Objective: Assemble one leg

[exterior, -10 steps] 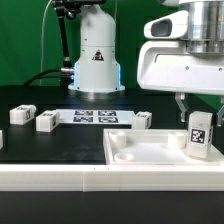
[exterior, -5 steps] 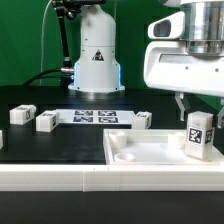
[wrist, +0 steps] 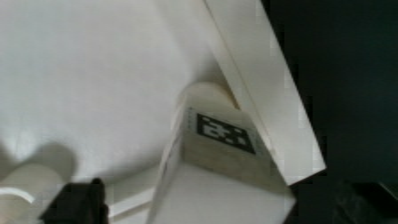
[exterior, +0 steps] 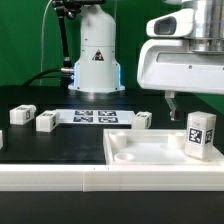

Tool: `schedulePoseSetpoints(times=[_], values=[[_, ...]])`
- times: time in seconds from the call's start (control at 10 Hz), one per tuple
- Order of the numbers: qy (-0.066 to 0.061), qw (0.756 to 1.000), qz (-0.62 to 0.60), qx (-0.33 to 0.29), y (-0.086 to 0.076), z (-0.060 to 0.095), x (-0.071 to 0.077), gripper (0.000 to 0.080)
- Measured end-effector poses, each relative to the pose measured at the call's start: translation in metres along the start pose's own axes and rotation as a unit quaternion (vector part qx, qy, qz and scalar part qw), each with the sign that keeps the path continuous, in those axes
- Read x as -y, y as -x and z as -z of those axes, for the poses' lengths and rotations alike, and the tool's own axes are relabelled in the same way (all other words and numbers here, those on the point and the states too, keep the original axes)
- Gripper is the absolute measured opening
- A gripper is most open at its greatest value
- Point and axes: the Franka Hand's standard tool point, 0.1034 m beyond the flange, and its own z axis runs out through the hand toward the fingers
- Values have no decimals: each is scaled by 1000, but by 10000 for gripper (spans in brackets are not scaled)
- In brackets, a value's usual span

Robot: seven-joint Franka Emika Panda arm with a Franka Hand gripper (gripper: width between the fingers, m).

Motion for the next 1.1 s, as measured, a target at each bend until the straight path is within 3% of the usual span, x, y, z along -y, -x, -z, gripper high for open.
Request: schedulePoseSetpoints(times=[0.2,0.5,1.1], values=[[4,994,109,-2,1,-1,1,649],[-1,974,226,-18,0,-3,3,649],[4,928,371,-28,-1,-6,-1,649]])
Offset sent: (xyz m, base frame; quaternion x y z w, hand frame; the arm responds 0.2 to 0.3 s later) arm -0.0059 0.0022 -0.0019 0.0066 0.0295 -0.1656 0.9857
